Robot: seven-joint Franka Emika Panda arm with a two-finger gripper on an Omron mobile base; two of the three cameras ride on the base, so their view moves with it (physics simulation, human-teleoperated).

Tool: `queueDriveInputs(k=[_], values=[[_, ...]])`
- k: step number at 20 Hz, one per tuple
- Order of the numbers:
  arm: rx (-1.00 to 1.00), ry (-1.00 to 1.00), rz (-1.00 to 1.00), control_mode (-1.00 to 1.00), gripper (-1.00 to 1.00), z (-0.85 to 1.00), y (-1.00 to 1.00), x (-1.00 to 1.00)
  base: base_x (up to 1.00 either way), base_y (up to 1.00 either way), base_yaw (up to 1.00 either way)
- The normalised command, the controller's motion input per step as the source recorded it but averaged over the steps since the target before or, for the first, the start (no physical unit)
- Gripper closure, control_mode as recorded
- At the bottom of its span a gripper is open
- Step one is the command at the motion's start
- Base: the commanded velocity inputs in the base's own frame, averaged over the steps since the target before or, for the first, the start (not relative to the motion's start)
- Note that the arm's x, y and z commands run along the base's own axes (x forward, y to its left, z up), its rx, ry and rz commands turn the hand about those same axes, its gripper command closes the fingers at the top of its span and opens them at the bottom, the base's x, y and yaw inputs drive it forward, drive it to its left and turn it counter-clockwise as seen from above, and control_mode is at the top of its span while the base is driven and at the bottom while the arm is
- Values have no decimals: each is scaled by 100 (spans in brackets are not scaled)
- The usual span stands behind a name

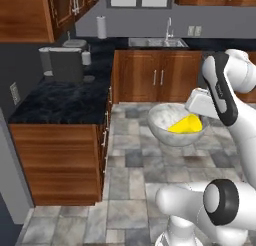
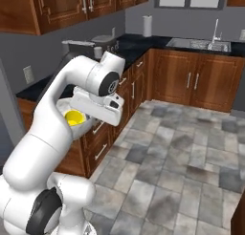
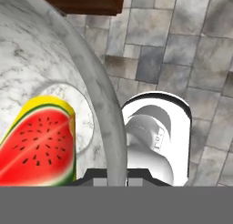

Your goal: Place the cup inside the bowl on the dining table and move the bowl to any counter.

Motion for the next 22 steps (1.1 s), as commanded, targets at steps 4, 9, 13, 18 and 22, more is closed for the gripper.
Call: queueDriveInputs(k=[4, 9, 13, 18, 22], values=[[0, 0, 0, 100, 100, 0, 0, 0, 95, 3, 15], [0, 0, 0, 100, 100, 0, 0, 0, 100, 0, 13], [0, 0, 0, 100, 100, 0, 0, 0, 98, 0, 14], [0, 0, 0, 100, 100, 0, 0, 0, 62, 18, 16], [0, 0, 0, 100, 100, 0, 0, 0, 51, 44, 16]])
